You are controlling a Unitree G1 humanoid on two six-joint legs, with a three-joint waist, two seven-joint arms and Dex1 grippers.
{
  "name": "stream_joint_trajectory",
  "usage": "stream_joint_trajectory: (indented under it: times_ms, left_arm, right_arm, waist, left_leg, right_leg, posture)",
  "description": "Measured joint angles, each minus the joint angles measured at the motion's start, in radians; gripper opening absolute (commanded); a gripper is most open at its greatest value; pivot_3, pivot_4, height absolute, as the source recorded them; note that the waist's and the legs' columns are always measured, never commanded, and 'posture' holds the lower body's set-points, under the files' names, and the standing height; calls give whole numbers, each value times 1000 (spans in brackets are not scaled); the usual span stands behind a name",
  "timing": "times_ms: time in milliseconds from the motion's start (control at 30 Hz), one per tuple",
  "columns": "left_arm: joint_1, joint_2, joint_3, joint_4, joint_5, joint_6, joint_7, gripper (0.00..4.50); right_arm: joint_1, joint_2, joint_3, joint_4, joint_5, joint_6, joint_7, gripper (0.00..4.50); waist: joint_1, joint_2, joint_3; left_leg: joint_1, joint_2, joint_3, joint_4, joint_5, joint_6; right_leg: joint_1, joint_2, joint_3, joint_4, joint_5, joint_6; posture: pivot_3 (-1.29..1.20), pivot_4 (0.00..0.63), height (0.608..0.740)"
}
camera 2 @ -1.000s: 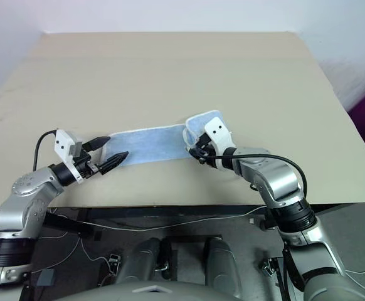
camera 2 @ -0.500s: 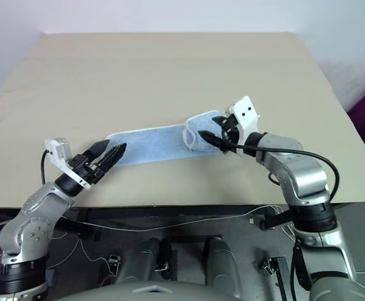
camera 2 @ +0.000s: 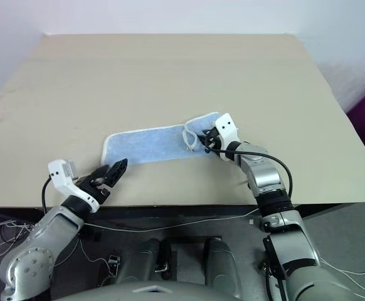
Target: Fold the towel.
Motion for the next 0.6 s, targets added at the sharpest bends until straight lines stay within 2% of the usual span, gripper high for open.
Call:
stream_joint_trajectory:
  times_ms: [133, 333, 600]
  left_arm:
    - [19, -72, 23, -7, -138, -6, 134, 4489]
    - [-15, -118, 53, 36, -329, -62, 269, 4489]
    - [-157, -123, 56, 165, -400, -128, 360, 4489]
  right_arm:
    - [13, 0, -11, -37, 9, -5, 42, 1169]
    - [-15, -3, -32, -110, 29, -12, 86, 1169]
    - [-49, -14, -90, -187, 47, 4, 82, 1169]
  waist:
    - [1, 0, 0]
    - [4, 0, 0]
    - [12, 1, 0]
  left_leg:
    - [0, 0, 0, 0, 0, 0]
    - [-1, 0, 0, 0, 0, 0]
    - [-1, -1, -1, 1, 0, 0]
  right_leg:
    - [0, -2, 0, 0, -1, -1]
    - [-1, -3, 0, 0, -2, -3]
    - [0, -2, -1, 0, -2, -3]
  posture:
    - [0, 150, 740]
    - [0, 150, 740]
    - [0, 150, 740]
